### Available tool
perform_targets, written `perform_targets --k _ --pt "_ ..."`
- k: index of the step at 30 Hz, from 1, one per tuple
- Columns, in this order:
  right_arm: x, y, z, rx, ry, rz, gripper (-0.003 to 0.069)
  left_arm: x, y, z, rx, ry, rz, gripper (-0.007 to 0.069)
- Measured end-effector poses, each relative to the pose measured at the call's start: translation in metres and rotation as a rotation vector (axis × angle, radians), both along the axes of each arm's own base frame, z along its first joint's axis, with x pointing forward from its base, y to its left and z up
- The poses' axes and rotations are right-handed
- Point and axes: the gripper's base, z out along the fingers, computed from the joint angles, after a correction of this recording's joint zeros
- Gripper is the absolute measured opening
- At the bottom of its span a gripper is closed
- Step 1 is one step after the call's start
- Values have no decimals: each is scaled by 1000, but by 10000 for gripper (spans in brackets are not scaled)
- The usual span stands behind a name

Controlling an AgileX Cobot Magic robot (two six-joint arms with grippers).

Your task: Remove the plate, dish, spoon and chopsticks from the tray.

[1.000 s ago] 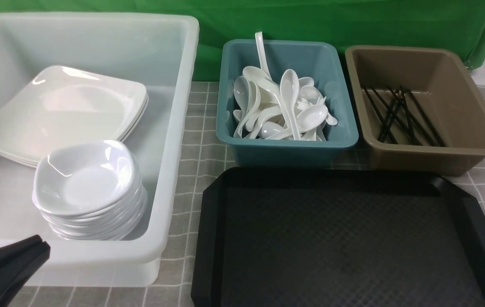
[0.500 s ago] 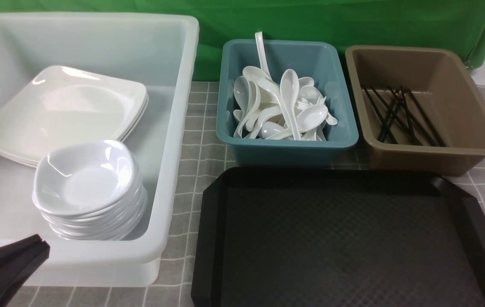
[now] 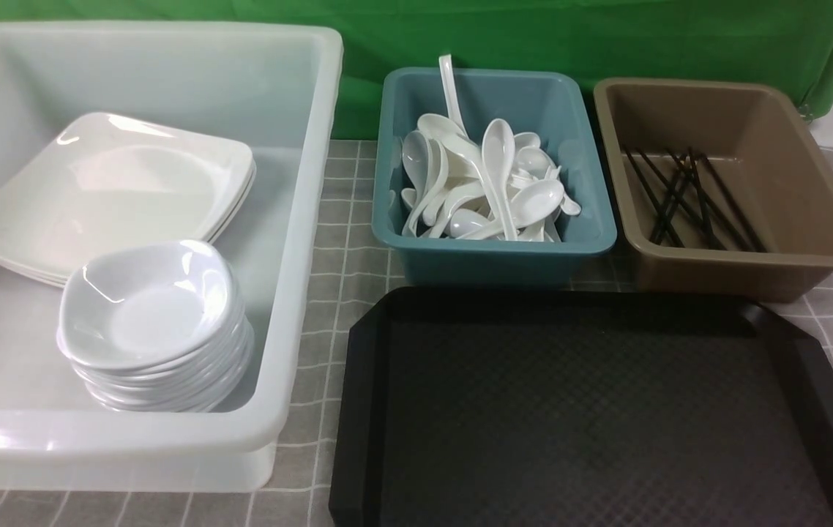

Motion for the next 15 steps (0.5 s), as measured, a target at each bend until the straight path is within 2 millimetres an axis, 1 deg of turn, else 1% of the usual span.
perform_targets --k 3,5,6,7,8,10,15 --pt "0 0 0 0 0 0 79 -1 8 -29 -58 51 122 10" --pt "0 0 0 0 0 0 82 -1 10 -41 -82 86 163 10" --pt "0 0 0 0 0 0 86 -1 11 -52 -114 149 181 10" --pt "0 0 0 0 0 0 88 -1 11 -56 -124 181 190 10" --pt "0 0 0 0 0 0 90 -1 11 -63 -137 254 196 10" --pt "0 0 0 0 -1 0 91 -1 10 -71 -146 338 199 10" --pt "0 0 0 0 -1 0 95 -2 10 -74 -152 362 202 10"
